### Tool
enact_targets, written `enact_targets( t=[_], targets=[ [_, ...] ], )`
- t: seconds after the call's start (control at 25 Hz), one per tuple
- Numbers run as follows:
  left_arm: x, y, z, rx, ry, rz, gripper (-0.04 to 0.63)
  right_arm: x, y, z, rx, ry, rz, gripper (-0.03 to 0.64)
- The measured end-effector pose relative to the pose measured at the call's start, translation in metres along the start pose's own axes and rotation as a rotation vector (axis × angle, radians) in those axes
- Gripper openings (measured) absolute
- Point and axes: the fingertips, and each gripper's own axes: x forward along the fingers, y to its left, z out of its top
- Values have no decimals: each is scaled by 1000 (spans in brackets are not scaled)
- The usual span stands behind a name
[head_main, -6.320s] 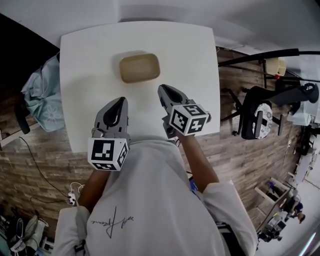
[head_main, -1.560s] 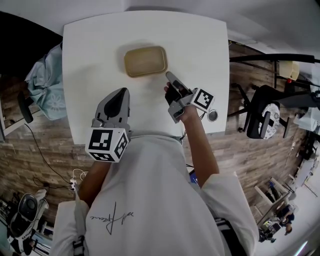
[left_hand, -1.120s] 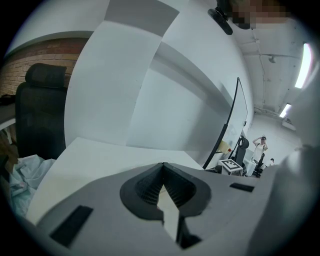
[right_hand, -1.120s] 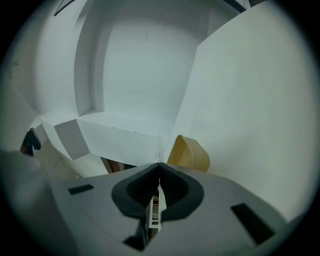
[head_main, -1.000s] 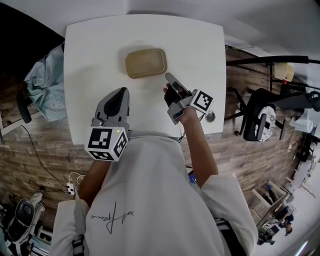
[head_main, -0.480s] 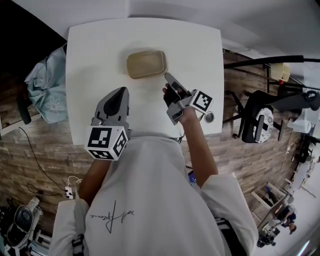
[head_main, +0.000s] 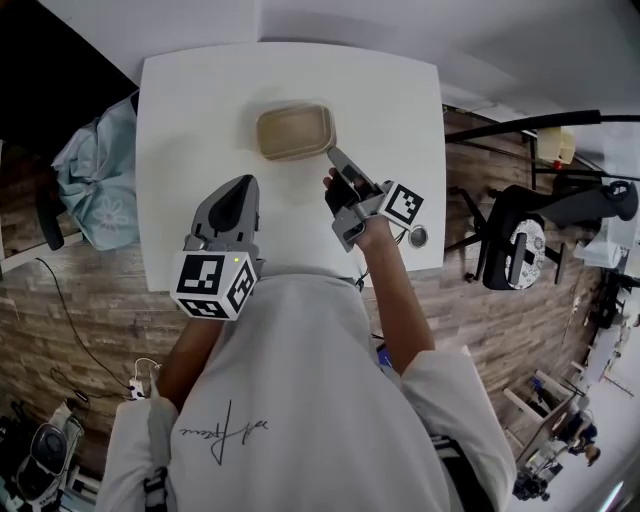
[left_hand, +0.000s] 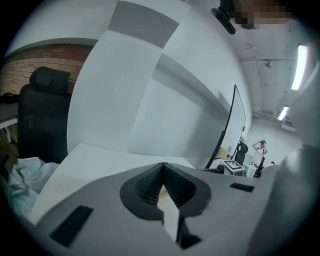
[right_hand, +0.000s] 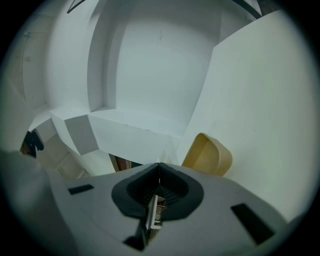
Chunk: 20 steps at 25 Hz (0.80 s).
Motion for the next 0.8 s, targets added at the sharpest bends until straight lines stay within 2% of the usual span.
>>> enact_targets(
  t=[0.24, 0.8],
  targets=[
    [-3, -1, 3, 1, -9, -1, 8, 3, 13, -1, -40, 10, 30, 12],
    [-7, -2, 7, 10, -25, 1, 8, 2, 25, -1, -51, 4, 53, 12]
  ],
)
